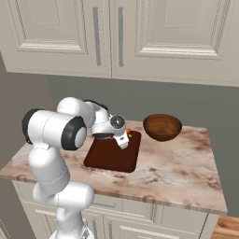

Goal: Place the two vegetables and bowl onto the tray for setting up a vegetable dip station.

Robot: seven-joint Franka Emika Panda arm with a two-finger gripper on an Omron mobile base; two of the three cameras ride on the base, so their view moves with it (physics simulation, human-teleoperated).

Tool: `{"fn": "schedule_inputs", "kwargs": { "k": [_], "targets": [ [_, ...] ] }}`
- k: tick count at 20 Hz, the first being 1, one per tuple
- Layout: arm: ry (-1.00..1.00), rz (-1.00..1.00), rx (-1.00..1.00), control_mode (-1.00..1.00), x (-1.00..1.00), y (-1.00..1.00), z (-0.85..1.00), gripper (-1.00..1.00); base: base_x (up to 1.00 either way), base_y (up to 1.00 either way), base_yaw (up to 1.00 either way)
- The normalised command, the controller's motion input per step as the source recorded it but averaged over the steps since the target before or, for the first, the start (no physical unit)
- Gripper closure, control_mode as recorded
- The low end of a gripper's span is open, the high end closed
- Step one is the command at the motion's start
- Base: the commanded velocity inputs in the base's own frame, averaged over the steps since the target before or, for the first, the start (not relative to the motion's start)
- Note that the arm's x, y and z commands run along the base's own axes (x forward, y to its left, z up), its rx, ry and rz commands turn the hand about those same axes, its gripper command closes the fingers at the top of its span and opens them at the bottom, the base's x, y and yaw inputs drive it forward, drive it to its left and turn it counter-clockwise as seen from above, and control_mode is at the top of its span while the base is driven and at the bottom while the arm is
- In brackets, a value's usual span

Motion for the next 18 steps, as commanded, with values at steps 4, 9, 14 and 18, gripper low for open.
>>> {"fn": "schedule_inputs", "kwargs": {
  "k": [4,9,14,18],
  "targets": [
    [0.00,0.00,0.00,-1.00,0.13,0.00,-0.02,1.00,0.00,0.00,0.00],
    [0.00,0.00,0.00,-1.00,0.19,0.00,0.00,1.00,0.00,0.00,0.00],
    [0.00,0.00,0.00,-1.00,0.17,0.00,0.00,1.00,0.00,0.00,0.00],
    [0.00,0.00,0.00,-1.00,0.03,0.00,0.00,-1.00,0.00,0.00,0.00]
  ]
}}
